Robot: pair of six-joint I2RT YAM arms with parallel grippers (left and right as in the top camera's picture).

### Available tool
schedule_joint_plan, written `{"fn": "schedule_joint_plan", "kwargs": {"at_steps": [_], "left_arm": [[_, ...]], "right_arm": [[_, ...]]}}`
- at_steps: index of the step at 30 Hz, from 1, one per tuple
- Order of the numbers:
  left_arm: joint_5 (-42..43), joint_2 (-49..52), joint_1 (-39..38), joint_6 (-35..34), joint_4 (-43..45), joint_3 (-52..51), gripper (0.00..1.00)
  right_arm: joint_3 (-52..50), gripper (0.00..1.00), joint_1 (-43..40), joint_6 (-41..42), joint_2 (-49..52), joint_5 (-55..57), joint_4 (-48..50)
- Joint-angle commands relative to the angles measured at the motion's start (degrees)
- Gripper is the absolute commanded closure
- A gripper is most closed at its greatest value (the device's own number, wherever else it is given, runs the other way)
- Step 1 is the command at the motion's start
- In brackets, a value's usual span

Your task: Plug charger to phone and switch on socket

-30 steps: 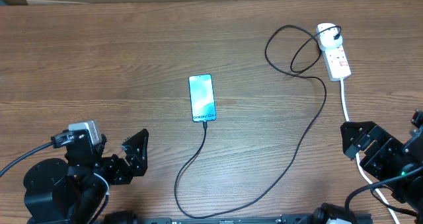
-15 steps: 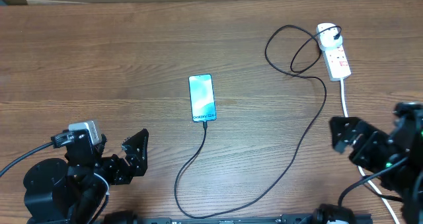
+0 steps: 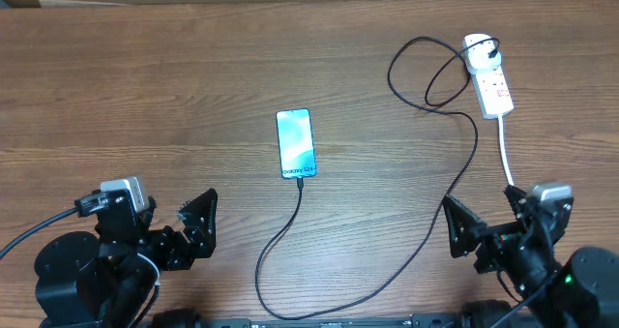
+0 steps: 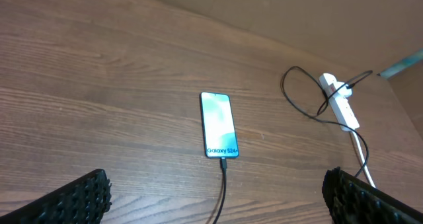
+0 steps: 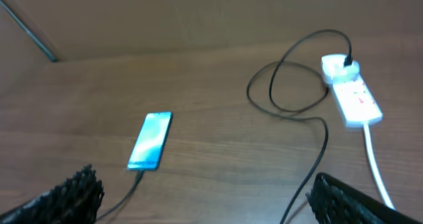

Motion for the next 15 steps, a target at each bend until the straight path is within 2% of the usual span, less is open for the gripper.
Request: {"fn": "schedule_joint_plan", "kwargs": {"at_steps": [1, 15], "left_arm": [[-0.2, -0.1, 0.0, -0.2, 0.0, 0.0, 0.00], [-0.2, -0.1, 0.0, -0.2, 0.0, 0.0, 0.01]], "right_arm": [[-5.2, 0.00, -0.2, -3.9, -3.4, 0.3, 3.6], [-31.8, 0.00, -0.3, -6.1, -16.9, 1.4, 34.2]]}}
